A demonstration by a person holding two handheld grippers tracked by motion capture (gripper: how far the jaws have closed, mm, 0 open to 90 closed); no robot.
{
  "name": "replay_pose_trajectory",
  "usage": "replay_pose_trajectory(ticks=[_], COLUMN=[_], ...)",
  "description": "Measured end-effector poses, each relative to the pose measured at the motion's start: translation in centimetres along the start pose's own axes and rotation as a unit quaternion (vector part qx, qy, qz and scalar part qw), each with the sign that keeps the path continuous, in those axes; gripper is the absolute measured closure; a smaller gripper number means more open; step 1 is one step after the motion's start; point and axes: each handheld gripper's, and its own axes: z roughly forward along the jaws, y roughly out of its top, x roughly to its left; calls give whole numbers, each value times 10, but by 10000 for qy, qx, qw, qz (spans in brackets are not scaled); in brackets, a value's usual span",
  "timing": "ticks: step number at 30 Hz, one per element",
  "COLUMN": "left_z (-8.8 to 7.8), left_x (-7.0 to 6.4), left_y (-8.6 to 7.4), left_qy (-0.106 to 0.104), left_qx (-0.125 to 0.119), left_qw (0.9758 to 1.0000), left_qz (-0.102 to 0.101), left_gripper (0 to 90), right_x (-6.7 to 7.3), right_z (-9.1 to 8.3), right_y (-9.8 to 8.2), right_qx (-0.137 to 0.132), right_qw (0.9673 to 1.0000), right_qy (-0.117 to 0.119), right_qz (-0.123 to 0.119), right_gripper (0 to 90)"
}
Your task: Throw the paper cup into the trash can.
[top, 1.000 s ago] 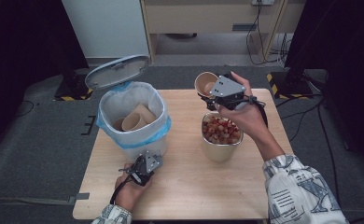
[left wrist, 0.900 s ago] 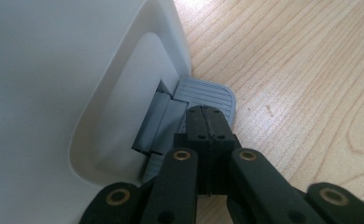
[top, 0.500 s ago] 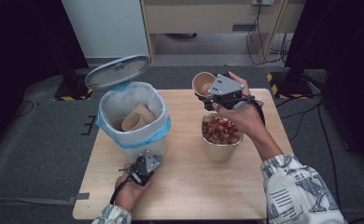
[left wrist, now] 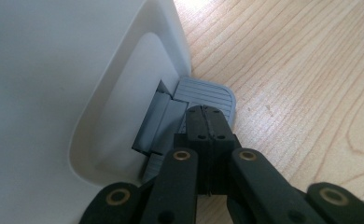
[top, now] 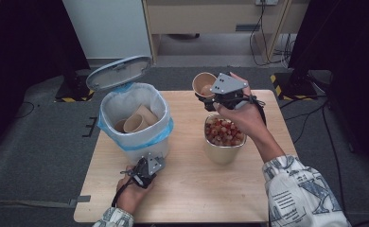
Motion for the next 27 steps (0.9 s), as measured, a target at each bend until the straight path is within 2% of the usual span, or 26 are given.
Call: replay_pose_trajectory(ticks=[7, 16, 20, 27], left_z=[0, 0, 0, 0], left_x=[0, 0, 0, 0], left_y=[0, 0, 0, 0], left_qy=[11, 10, 8, 12], left_qx=[0, -2, 0, -3], left_qw=[10000, 10000, 10000, 10000], left_qz=[10, 0, -2, 11], left_gripper=[899, 899, 899, 899], right_x=[2, 2, 1, 2], right_z=[4, 6, 8, 10], right_y=[7, 13, 16, 18], right_qx=[7, 0, -51, -27], right_qw=[9998, 9995, 9988, 9987], right_qy=[126, 217, 288, 329], right_qz=[157, 248, 397, 383], right_gripper=[289, 289, 289, 288])
